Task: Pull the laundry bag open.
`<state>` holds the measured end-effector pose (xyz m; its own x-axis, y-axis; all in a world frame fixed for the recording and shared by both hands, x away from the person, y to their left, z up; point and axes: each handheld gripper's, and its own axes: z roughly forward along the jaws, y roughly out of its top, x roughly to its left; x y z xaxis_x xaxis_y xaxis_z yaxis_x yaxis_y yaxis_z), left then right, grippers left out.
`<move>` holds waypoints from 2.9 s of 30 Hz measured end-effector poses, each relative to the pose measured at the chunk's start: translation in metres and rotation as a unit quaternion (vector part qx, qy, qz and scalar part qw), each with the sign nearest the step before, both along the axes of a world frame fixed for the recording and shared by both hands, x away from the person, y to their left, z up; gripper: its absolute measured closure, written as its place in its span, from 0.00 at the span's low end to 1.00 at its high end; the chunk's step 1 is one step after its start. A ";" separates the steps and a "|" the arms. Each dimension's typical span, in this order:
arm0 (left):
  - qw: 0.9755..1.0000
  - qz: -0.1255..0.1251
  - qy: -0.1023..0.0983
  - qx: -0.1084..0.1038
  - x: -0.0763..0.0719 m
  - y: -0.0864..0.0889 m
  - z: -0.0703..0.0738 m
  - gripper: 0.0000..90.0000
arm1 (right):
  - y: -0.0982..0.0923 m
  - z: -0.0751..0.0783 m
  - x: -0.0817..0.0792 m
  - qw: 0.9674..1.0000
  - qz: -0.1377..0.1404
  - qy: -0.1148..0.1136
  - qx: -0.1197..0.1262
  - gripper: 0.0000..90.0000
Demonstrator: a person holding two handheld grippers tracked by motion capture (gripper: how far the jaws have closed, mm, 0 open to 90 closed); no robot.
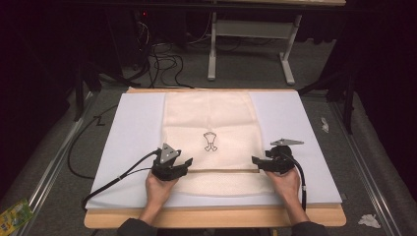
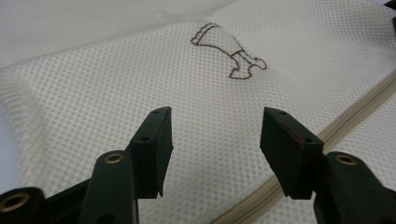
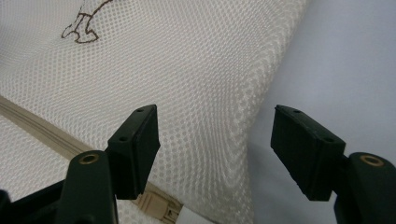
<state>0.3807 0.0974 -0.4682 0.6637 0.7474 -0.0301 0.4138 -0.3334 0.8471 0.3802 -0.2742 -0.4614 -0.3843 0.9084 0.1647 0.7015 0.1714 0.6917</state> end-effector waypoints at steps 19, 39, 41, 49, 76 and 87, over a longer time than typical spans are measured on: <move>0.999 -0.004 0.036 0.037 0.011 -0.018 -0.015 0.47 | 0.014 -0.004 0.003 0.998 0.019 0.053 -0.008 0.47; 0.998 -0.007 0.054 0.040 0.016 -0.019 -0.016 0.48 | 0.012 0.001 -0.001 0.997 0.061 0.014 -0.046 0.98; 0.998 -0.007 0.056 0.038 0.016 -0.019 -0.015 0.48 | 0.009 0.003 -0.001 0.997 0.065 0.010 -0.032 0.98; 0.998 -0.010 0.059 0.036 0.016 -0.018 -0.013 0.49 | 0.003 0.016 -0.004 0.997 0.077 0.004 0.003 0.98; 0.990 -0.120 0.075 0.006 -0.002 -0.073 0.006 0.65 | 0.020 0.038 0.002 0.994 0.107 -0.011 0.036 0.98; 0.988 -0.136 0.064 0.022 0.000 -0.087 0.015 0.68 | 0.025 0.048 0.003 0.992 0.120 -0.019 0.038 0.98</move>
